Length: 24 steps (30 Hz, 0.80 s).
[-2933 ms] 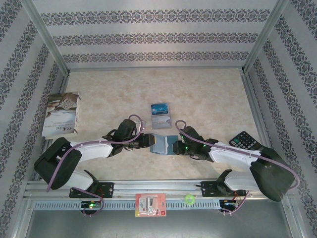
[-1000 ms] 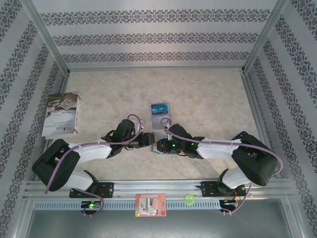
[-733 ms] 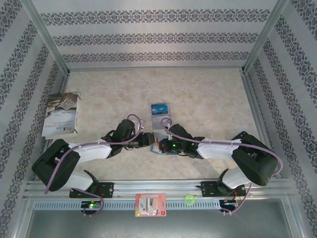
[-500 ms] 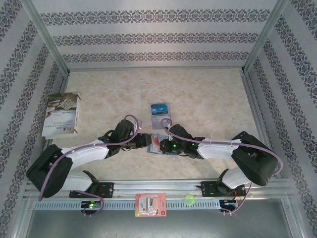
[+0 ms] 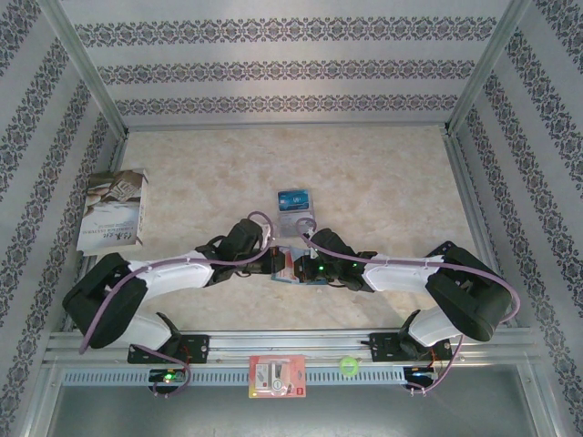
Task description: Take the credit cards out of the card holder
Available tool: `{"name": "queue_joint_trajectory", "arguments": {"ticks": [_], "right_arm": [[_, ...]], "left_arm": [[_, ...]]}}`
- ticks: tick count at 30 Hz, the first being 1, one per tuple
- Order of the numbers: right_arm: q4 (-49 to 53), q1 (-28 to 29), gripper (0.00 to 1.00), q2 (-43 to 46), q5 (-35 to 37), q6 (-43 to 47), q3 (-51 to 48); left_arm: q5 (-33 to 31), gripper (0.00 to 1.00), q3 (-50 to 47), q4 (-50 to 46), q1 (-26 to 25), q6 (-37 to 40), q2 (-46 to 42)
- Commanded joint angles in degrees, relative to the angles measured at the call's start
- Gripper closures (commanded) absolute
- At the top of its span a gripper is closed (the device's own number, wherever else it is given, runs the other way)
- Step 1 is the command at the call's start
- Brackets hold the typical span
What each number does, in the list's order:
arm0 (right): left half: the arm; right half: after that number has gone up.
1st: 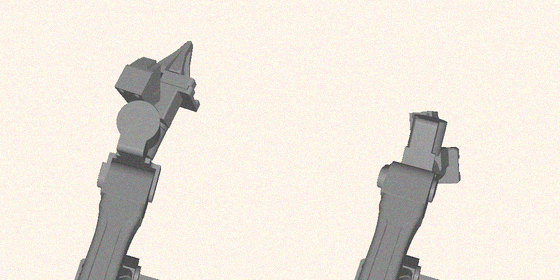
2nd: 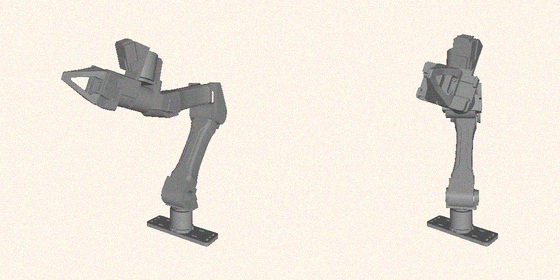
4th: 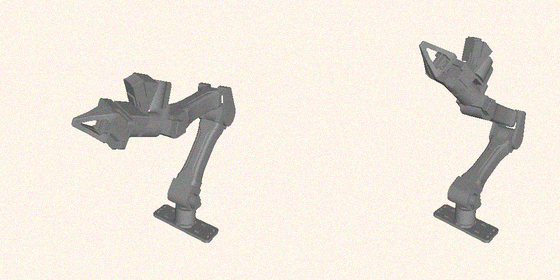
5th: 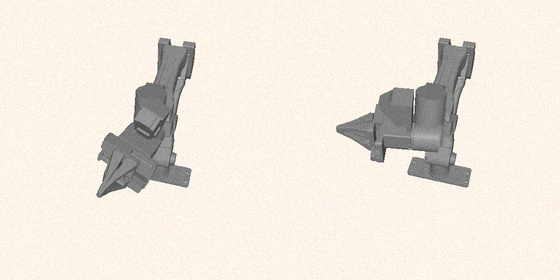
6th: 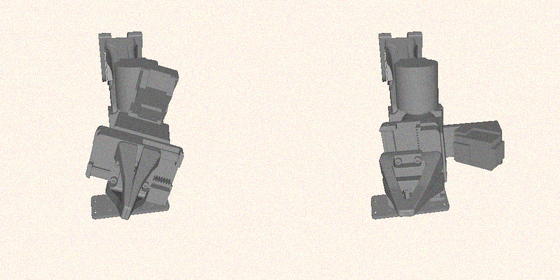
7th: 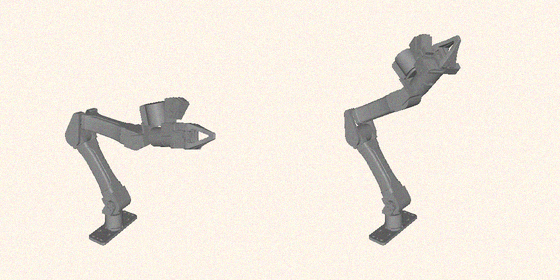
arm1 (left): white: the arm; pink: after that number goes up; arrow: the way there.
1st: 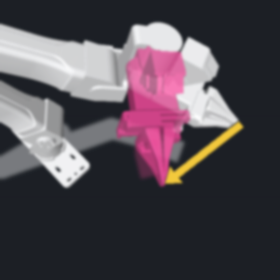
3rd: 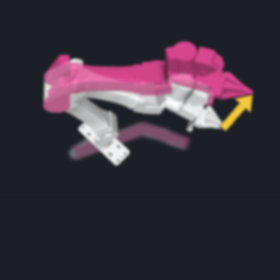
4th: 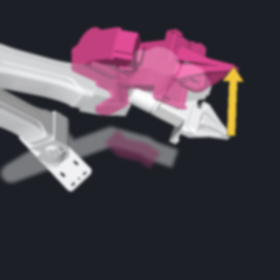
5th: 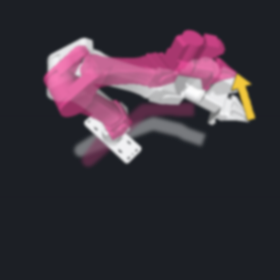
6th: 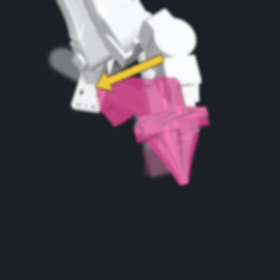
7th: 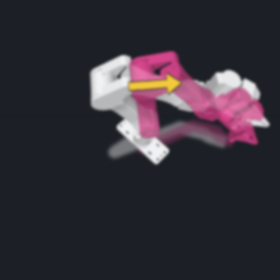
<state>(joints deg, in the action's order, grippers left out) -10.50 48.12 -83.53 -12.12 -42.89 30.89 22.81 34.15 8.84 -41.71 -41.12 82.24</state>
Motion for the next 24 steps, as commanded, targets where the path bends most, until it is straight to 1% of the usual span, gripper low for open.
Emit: {"name": "queue_joint_trajectory", "arguments": {"ticks": [1,3,7,14,17,19,20,24], "right_arm": [[1.4,-0.6,1.0,0.1,-0.3,1.2,-1.1],[1.8,-0.6,1.0,0.3,-0.4,1.3,-1.0],[2.0,-0.4,1.0,0.5,-0.2,1.1,-0.8],[3.0,0.1,1.0,0.9,1.0,-0.1,-1.1],[5.8,0.7,1.0,3.1,3.6,-1.8,-1.4],[9.1,0.9,1.0,5.2,6.1,-3.3,-2.0],[10.9,0.9,0.98,6.4,7.3,-4.0,-2.2],[20.4,1.0,0.8,12.6,14.1,-7.3,-3.5]], "left_arm": [[1.8,1.0,0.8,4.0,-1.2,-0.3,1.7],[2.9,1.0,0.9,4.7,-1.3,-0.7,3.2],[2.7,1.0,1.9,2.3,-1.5,-0.3,5.3],[0.2,1.0,4.3,-7.8,-1.5,-0.1,8.4],[0.4,1.0,4.5,-10.3,-1.5,-0.3,9.5],[1.2,1.0,4.1,-10.2,-1.5,-0.4,10.3],[1.3,1.0,4.0,-10.3,-1.5,-0.4,10.5],[1.7,1.0,3.5,-9.8,-1.6,-0.2,10.8]]}}
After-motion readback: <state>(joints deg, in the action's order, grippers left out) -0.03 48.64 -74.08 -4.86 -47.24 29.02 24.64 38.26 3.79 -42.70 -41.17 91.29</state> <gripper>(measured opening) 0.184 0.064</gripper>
